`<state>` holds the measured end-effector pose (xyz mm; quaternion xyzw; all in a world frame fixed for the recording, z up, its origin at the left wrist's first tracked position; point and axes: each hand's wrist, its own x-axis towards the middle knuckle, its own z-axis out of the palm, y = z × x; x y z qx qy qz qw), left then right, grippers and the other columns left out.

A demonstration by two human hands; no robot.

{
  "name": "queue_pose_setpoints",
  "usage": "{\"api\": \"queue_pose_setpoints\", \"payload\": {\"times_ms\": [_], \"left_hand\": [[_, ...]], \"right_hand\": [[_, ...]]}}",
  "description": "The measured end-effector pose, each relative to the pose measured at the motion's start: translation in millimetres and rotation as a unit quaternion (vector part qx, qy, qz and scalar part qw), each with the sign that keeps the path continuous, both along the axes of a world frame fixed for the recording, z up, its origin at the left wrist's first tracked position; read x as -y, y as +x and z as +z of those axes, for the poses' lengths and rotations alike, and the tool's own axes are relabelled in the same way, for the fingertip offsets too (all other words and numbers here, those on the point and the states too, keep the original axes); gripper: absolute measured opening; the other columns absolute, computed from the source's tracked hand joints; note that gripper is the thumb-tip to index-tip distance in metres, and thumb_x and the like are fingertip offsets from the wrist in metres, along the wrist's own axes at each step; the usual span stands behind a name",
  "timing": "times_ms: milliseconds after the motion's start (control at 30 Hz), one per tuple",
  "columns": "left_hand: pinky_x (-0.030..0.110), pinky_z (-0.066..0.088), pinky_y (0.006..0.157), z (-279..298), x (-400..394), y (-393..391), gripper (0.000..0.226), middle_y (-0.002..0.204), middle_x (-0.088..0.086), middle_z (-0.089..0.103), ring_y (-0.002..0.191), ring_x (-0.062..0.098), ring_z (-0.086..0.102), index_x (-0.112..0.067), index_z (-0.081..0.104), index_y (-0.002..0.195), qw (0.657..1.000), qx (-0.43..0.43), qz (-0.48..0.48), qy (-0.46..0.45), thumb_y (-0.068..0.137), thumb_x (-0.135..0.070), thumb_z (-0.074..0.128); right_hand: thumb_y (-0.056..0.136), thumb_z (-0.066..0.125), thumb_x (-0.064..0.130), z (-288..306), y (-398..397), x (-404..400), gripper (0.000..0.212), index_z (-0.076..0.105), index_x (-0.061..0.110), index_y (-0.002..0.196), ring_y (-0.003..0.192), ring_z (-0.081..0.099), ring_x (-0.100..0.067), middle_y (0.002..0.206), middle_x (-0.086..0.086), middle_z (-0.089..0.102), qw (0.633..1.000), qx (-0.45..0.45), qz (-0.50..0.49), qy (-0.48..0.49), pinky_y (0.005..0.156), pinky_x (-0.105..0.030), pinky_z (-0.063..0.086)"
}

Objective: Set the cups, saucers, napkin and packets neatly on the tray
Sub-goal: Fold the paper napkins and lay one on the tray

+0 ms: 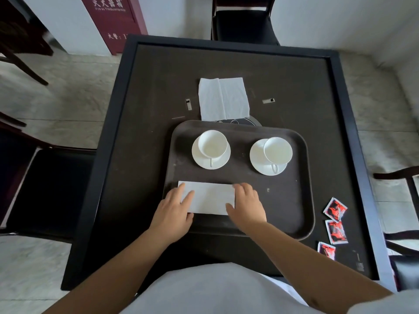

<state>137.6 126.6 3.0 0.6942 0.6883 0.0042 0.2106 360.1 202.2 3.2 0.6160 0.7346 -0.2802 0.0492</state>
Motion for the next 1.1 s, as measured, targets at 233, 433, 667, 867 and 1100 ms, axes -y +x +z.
{"api": "queue_pose_setpoints", "payload": {"times_ms": [233,433,667,867,1100], "left_hand": [[0.047,0.028,0.110,-7.2,8.5,4.2,0.056,0.161,0.006,0.013,0.147,0.026,0.012,-0.028,0.032,0.145,0.993,-0.047,-0.080,-0.066,0.093,-0.044,0.048],[0.044,0.023,0.113,-2.0,13.8,-4.8,0.057,0.162,0.007,0.007,0.148,0.025,0.010,-0.028,0.027,0.147,0.991,-0.065,-0.094,-0.075,0.096,-0.046,0.044],[0.046,0.014,0.117,7.0,20.4,-4.3,0.065,0.164,0.009,0.001,0.149,0.027,0.005,-0.026,0.018,0.153,0.988,-0.094,-0.074,-0.101,0.097,-0.052,0.037],[0.050,0.004,0.118,24.3,29.0,1.8,0.078,0.164,0.008,-0.011,0.150,0.027,-0.008,-0.027,0.004,0.156,0.989,-0.105,-0.047,-0.090,0.093,-0.062,0.034],[0.050,0.003,0.118,52.6,23.9,12.2,0.080,0.163,0.005,-0.014,0.149,0.025,-0.011,-0.027,0.003,0.155,0.993,-0.101,-0.047,-0.036,0.091,-0.065,0.033]], "right_hand": [[0.096,0.040,0.055,-8.7,4.4,19.8,0.068,0.018,0.023,0.151,0.148,0.006,-0.027,0.163,-0.005,0.006,0.937,0.099,0.335,-0.002,0.116,-0.047,0.014],[0.100,0.029,0.054,-7.0,30.2,22.8,0.064,0.007,0.029,0.154,0.150,-0.005,-0.022,0.164,0.001,-0.006,0.935,0.122,0.333,-0.016,0.118,-0.046,0.007],[0.098,0.026,0.060,1.1,40.6,30.2,0.068,-0.003,0.033,0.154,0.149,-0.012,-0.022,0.163,0.005,-0.014,0.938,0.148,0.305,-0.064,0.117,-0.050,0.007],[0.093,0.038,0.066,17.0,30.5,38.2,0.081,-0.006,0.034,0.153,0.149,-0.013,-0.023,0.162,0.003,-0.018,0.951,0.138,0.269,-0.061,0.117,-0.051,0.005],[0.086,0.038,0.074,40.8,32.4,46.5,0.088,-0.003,0.034,0.153,0.149,-0.012,-0.021,0.163,0.004,-0.016,0.977,0.096,0.190,-0.025,0.119,-0.050,0.005]]}}
